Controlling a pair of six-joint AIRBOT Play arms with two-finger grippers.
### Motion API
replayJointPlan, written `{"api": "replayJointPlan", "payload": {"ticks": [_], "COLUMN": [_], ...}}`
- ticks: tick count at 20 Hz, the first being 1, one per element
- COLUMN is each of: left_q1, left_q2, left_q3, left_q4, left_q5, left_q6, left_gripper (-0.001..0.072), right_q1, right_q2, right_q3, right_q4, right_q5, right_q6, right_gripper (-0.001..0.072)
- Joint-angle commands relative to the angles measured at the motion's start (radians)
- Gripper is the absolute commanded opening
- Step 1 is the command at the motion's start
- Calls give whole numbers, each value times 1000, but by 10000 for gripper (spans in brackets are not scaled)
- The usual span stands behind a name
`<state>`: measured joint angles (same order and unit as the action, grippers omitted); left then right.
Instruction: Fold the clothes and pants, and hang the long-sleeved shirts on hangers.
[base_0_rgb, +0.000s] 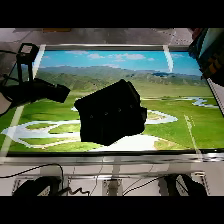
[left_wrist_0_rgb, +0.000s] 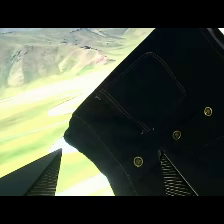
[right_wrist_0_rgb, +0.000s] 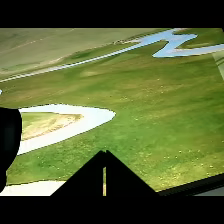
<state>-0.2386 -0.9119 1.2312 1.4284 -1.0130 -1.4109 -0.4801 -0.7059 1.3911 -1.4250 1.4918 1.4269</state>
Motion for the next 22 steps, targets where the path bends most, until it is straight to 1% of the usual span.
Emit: {"api": "replayJointPlan", "payload": {"ticks": [1, 18, 20, 22], "left_q1": [0, -3, -3, -3], "left_q2": [1, 0, 0, -1], "left_q3": [-1, -2, -2, -4], "left_q4": [0, -1, -32, -46], "left_q5": [2, 3, 0, -10], "left_q6": [0, 0, -5, -3], "left_gripper": [697, 697, 697, 697], "right_q1": [1, 1, 1, 1], "right_q2": [-1, 0, -1, -1], "right_q3": [-1, 0, 0, 0], "right_q4": [0, 0, 0, 15], "right_q5": [0, 0, -42, -114], "right_q6": [0, 0, 0, 0], "right_gripper": [9, 9, 9, 10]}}
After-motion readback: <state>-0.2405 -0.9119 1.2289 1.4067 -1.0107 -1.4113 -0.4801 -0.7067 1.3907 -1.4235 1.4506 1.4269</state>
